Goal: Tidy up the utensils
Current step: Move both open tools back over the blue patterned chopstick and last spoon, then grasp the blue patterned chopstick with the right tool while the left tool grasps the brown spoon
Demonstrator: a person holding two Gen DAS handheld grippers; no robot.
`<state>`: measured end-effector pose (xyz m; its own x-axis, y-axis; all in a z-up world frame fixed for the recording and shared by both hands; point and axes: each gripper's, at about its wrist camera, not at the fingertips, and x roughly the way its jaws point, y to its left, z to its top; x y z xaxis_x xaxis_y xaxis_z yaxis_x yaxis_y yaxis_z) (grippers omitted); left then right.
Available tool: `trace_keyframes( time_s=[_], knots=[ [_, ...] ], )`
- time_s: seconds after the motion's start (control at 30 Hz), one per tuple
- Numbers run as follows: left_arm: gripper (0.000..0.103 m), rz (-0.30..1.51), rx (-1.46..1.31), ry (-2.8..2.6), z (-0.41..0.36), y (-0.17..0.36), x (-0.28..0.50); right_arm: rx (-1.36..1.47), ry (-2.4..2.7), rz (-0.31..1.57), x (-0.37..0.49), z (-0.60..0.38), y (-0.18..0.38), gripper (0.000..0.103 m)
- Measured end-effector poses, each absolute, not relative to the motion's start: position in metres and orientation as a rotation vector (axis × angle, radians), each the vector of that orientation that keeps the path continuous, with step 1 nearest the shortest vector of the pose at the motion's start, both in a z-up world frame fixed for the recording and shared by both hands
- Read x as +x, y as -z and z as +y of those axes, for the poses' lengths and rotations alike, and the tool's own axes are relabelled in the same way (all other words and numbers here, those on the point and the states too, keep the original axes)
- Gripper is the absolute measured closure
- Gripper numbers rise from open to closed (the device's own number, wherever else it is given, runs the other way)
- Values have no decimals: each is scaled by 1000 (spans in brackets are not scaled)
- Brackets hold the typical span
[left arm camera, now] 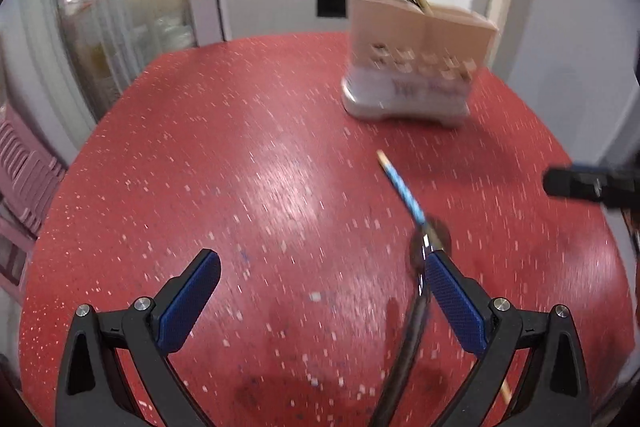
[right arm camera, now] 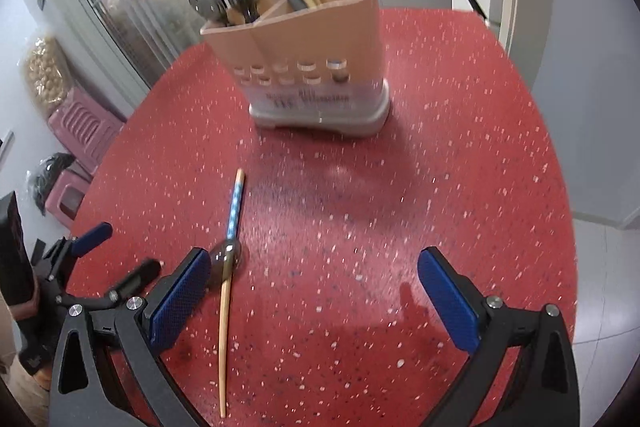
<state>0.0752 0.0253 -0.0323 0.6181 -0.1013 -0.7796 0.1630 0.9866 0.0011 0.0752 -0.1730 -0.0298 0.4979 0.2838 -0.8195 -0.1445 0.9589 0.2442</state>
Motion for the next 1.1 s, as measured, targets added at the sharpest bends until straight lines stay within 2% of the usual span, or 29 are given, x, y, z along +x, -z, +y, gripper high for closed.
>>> trace_keyframes(
  time_s=[0.5,0.6,0.87,1.1],
  knots=[
    [0,977,160,231,8,57,64,140,-320,1202,108,-132,49,1],
    [0,980,163,240,5,57,66,129,-320,1229,118,-122,51,6],
    [0,975,184,250,1,56,59,53,-332,1298,141,-89,65,34],
    [1,971,229,275,-12,56,50,-41,-337,1322,147,-61,72,49]
  ],
)
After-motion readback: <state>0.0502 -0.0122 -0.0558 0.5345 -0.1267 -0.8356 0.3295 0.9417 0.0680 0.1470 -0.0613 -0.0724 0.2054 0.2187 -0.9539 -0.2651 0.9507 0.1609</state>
